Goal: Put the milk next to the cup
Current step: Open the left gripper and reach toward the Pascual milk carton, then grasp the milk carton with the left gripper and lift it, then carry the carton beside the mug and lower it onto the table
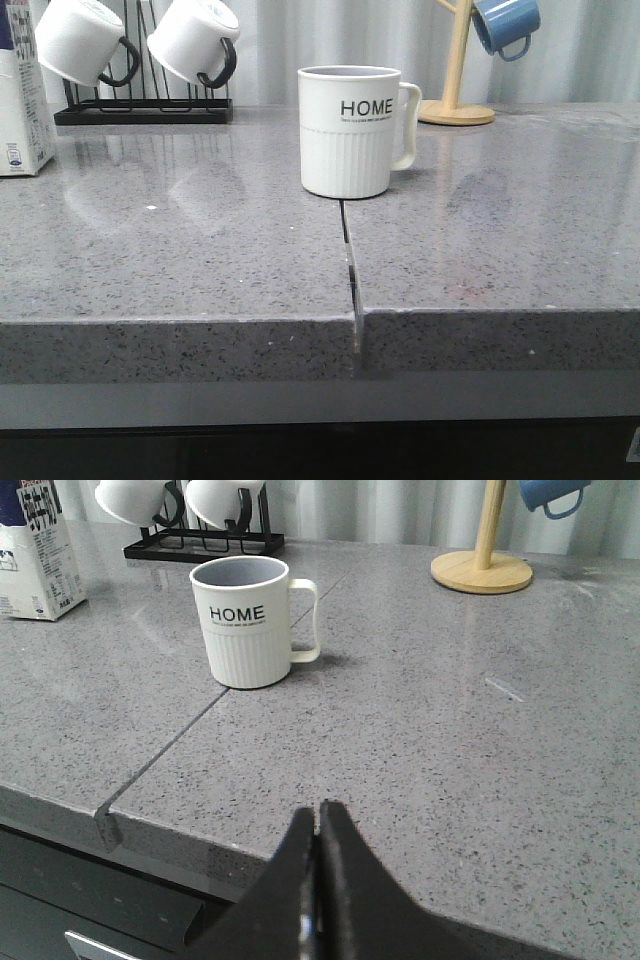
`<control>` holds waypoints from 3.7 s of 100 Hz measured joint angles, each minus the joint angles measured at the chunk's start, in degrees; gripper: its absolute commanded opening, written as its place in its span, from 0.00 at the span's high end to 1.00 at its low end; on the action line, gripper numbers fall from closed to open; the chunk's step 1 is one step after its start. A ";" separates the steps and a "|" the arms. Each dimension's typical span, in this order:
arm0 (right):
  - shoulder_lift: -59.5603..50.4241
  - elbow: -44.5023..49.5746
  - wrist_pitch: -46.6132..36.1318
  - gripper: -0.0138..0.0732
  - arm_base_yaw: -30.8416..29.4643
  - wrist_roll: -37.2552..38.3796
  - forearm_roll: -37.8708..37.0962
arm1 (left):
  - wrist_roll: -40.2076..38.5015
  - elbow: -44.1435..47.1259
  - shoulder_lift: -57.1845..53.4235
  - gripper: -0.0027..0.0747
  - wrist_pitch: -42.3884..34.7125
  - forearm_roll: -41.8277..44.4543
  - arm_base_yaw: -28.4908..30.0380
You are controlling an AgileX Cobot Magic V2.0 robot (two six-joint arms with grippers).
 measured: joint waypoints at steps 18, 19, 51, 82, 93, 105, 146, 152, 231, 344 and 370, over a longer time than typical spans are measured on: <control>0.00 0.00 0.00 0.92 0.00 0.00 0.00 | 0.00 -9.99 6.57 0.99 7.27 4.89 0.00; 0.00 0.00 0.00 0.92 0.00 0.00 0.00 | 0.00 -10.31 6.95 0.99 7.39 5.02 0.00; 0.00 0.00 0.00 0.92 0.00 0.00 0.00 | 0.00 -21.35 25.48 0.55 8.03 4.81 0.00; 0.00 0.00 0.00 0.92 0.00 0.00 0.00 | 0.00 -23.41 37.92 0.15 -3.75 -0.23 0.00; 0.00 0.00 0.00 0.92 0.00 0.00 0.00 | 0.00 -23.41 42.28 0.19 -10.48 -0.33 0.00; 0.00 0.00 0.00 0.92 0.00 0.00 0.00 | 0.00 -24.40 46.70 0.19 -16.14 -0.33 -1.43; 0.00 0.00 0.00 0.92 0.00 0.00 0.00 | -0.12 -35.70 63.59 0.11 -16.66 -3.98 -5.43; 0.00 0.00 0.00 0.92 0.00 0.00 0.00 | -0.12 -37.31 65.90 0.11 -16.66 -5.22 -5.43; 0.00 0.00 0.00 0.92 0.00 0.00 0.00 | -0.12 -49.55 86.97 0.12 -19.89 -7.85 -2.64; 0.00 0.00 0.00 0.92 0.00 0.00 0.00 | -0.20 -50.60 82.63 0.68 -22.79 -7.06 -15.17; 0.00 0.00 0.00 0.92 0.00 0.00 0.00 | -0.20 -50.61 85.79 0.68 -22.89 -8.38 -24.16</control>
